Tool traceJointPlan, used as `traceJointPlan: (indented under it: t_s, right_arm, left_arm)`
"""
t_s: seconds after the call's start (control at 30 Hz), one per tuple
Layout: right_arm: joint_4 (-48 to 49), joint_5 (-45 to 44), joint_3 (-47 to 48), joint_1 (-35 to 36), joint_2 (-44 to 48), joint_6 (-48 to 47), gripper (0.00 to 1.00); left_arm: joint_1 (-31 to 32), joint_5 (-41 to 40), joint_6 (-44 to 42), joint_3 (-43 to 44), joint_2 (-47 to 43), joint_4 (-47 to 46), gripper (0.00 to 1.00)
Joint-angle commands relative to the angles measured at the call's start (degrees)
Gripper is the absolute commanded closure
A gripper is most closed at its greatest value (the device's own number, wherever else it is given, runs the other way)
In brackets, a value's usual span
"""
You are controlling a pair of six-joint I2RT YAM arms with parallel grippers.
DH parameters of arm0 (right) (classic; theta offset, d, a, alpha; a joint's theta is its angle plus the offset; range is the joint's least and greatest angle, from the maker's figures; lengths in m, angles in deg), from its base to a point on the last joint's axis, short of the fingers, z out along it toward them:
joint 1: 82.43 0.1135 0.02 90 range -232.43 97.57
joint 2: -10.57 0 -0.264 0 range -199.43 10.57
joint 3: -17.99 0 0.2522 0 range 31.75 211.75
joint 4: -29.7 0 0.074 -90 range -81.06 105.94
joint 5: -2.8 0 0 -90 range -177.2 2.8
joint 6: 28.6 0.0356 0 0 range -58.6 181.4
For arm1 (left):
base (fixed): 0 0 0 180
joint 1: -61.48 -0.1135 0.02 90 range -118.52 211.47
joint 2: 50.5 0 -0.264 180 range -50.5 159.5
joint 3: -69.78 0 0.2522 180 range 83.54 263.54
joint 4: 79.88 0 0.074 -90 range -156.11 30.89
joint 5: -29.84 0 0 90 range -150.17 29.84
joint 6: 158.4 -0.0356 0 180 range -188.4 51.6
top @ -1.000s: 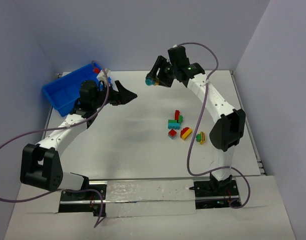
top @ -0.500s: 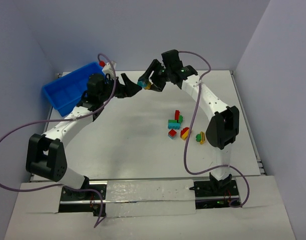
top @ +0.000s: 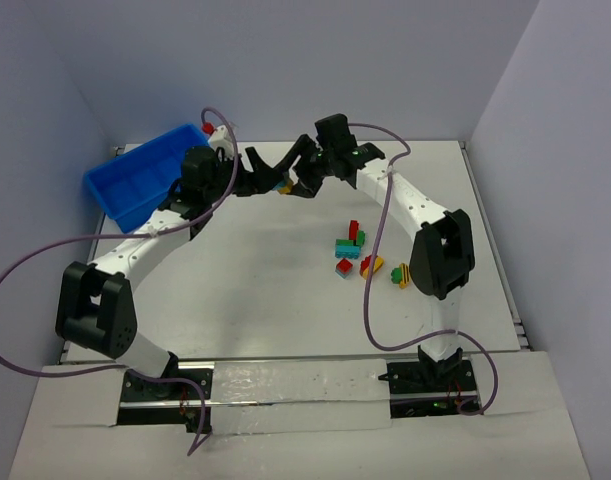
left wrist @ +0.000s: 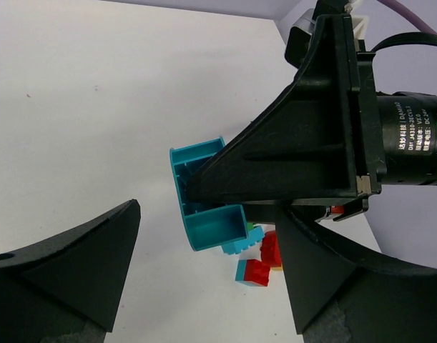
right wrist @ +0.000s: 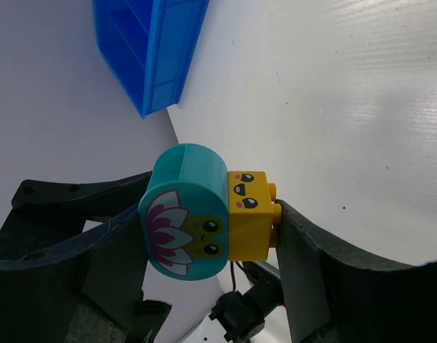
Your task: Sort the legos into containers by color
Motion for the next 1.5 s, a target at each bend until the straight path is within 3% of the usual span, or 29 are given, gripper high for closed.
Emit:
traceJointPlan:
  t_s: [0.0, 0.27, 0.7, 0.83, 0.9, 0.93, 0.97, 1.03, 1.17, 1.27, 1.37, 1.47]
  right_arm:
    - [3.24, 2.84, -0.30, 1.12, 2.62, 2.61, 0.61]
    - [3.53, 3.97, -1.07, 1.43, 3.40, 3.75, 0.61]
    - [4.53, 5.57, -2.09, 1.94, 4.18, 4.88, 0.57]
    - [4.81, 5.76, -2.17, 2.20, 4.44, 4.83, 0.48]
    - [5.09, 5.73, -2.52, 2.29, 4.77, 4.82, 0.33]
    - [5.16, 5.63, -2.79, 2.28, 4.98, 4.82, 0.20]
    - [5.18, 5.37, -2.81, 2.20, 5.08, 4.76, 0.18]
    - [5.47, 4.80, -3.05, 2.04, 5.46, 3.90, 0.00]
    - [5.86, 1.77, -1.75, 0.57, 6.19, -1.49, 0.00]
    - [6.46, 1.43, -0.15, -1.97, 7.27, -9.37, 0.00]
    - [11.05, 6.13, -1.23, -4.59, 9.65, -19.05, 0.00]
    - [21.33, 20.77, -6.52, -5.61, 12.30, -26.83, 0.00]
  left_arm:
    - [1.05, -2.37, -1.17, 3.36, 0.52, -0.33, 0.17]
    - [2.08, -6.07, -2.03, 3.68, 0.83, 1.53, 0.20]
    - [2.10, -10.97, -1.48, 4.75, 2.16, 3.96, 0.42]
    - [2.16, -11.44, -1.15, 4.18, 1.85, 4.31, 0.51]
    - [2.07, -11.25, -1.22, 4.09, 1.57, 4.59, 0.63]
    - [2.07, -11.18, -1.15, 4.09, 1.23, 4.70, 0.71]
    - [2.01, -11.07, -1.13, 4.08, 1.14, 4.95, 0.81]
    - [1.20, -9.37, -0.67, 3.84, 0.04, 5.33, 0.99]
    - [-1.17, -2.89, 3.02, 3.23, -2.84, 6.67, 1.00]
    - [-2.51, 7.44, 3.71, 2.95, -6.20, 8.43, 1.00]
    - [-6.03, 17.38, 5.90, 0.49, -9.78, 6.48, 1.00]
    - [-11.51, 27.37, 9.62, -2.88, -12.14, 1.60, 1.00]
